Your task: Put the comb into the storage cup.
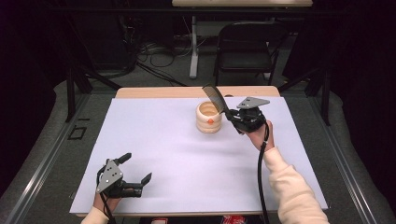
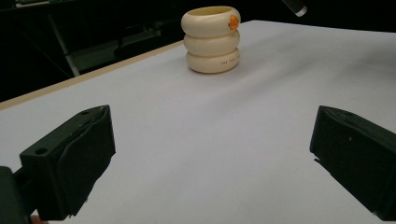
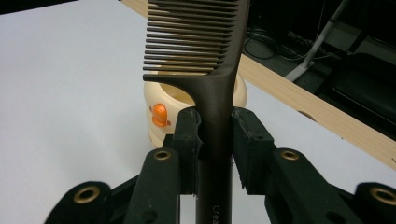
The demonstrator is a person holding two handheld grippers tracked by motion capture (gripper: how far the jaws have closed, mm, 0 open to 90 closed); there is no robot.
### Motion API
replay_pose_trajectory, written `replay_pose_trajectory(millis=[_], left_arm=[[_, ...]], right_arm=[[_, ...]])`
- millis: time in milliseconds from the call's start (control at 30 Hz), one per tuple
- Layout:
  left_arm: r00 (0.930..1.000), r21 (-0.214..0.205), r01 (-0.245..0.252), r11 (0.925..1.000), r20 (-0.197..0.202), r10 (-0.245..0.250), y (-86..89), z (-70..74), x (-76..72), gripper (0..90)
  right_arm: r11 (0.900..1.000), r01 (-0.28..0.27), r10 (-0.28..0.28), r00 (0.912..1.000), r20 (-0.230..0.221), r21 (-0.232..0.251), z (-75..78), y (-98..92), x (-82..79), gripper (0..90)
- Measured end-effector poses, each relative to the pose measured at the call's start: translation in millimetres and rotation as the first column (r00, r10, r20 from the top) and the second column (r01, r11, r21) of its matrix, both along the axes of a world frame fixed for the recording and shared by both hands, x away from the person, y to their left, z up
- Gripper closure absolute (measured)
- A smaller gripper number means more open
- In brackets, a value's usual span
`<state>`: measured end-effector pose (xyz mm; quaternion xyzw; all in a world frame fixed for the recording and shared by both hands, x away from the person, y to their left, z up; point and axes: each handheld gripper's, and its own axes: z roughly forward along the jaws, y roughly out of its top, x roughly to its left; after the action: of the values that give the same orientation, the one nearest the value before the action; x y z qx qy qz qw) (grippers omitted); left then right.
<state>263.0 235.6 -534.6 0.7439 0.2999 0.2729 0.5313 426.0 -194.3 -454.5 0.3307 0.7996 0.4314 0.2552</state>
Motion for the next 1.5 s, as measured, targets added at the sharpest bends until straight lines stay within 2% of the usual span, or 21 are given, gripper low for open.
replay_pose_trajectory(millis=[400,1500], left_arm=[[1.0,-0.004,-0.003,1.0,-0.002,0.003,0.5,-0.3,0.2,0.2],[1.0,-0.006,0.0,1.0,0.003,0.0,0.8,0.1,-0.2,0.2]], right_arm=[[0.9998,-0.001,0.001,1.0,0.004,0.018,3.4,8.6,9.7,72.4],[0.9981,-0.014,0.012,0.9994,0.032,0.06,8.7,25.6,22.0,72.4]])
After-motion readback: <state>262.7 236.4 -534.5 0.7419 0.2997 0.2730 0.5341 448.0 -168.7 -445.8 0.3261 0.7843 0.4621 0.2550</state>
